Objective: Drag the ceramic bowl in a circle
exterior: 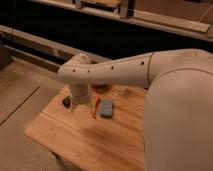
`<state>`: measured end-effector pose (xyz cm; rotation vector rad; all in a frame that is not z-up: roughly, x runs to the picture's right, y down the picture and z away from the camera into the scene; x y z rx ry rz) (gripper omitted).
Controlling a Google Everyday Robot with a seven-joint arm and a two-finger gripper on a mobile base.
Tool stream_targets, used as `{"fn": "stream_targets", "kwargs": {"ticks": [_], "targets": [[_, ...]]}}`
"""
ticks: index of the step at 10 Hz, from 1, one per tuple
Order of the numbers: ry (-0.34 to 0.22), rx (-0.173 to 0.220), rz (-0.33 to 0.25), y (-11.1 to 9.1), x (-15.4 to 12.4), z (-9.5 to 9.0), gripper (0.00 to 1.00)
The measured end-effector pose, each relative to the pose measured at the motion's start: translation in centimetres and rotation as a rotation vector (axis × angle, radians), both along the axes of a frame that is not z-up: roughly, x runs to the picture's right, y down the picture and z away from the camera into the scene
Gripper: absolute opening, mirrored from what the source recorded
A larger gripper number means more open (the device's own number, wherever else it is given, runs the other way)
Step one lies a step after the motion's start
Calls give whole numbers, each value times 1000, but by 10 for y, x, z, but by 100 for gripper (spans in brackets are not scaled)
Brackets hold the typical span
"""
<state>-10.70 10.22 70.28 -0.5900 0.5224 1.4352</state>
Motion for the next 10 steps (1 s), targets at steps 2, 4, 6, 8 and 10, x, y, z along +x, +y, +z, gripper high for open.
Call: {"fn": "stream_targets", "kwargs": {"ticks": [2, 4, 6, 8, 10], "targets": [[0, 0, 0, 0, 0, 0, 65], [0, 0, 0, 0, 0, 0, 65], [15, 5, 23, -4, 0, -1, 65], [101, 72, 179, -46, 12, 2, 65], [212, 132, 325, -94, 42, 4, 65]]}}
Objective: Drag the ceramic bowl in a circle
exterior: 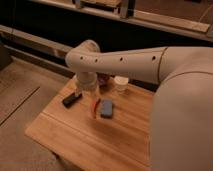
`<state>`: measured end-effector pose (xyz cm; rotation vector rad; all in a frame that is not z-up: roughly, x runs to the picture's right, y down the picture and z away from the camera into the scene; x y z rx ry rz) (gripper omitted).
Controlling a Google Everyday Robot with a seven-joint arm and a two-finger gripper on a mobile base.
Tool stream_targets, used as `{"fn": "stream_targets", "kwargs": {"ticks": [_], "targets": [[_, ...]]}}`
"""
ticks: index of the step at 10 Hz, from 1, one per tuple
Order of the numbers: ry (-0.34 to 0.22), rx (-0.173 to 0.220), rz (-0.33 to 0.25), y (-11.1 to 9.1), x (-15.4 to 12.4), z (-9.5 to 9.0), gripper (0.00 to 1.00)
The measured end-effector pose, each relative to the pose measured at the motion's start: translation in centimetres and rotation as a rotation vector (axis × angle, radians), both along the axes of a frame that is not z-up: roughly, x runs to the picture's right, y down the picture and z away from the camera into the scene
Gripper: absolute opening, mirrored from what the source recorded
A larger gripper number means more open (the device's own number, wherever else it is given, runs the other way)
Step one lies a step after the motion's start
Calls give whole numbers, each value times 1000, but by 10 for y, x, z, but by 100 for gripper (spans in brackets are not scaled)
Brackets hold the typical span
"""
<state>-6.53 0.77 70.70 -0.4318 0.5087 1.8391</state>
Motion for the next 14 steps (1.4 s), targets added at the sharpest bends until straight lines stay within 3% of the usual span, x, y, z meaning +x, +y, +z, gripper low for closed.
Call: {"fn": "stream_targets", "kwargs": {"ticks": [2, 3, 8, 11, 14], "targets": [[96, 2, 56, -19, 34, 8, 65], [116, -11, 60, -20, 41, 13, 65], [171, -111, 3, -39, 93, 46, 65], [190, -138, -22, -58, 123, 59, 65], [162, -135, -50, -84, 126, 81, 65]]}}
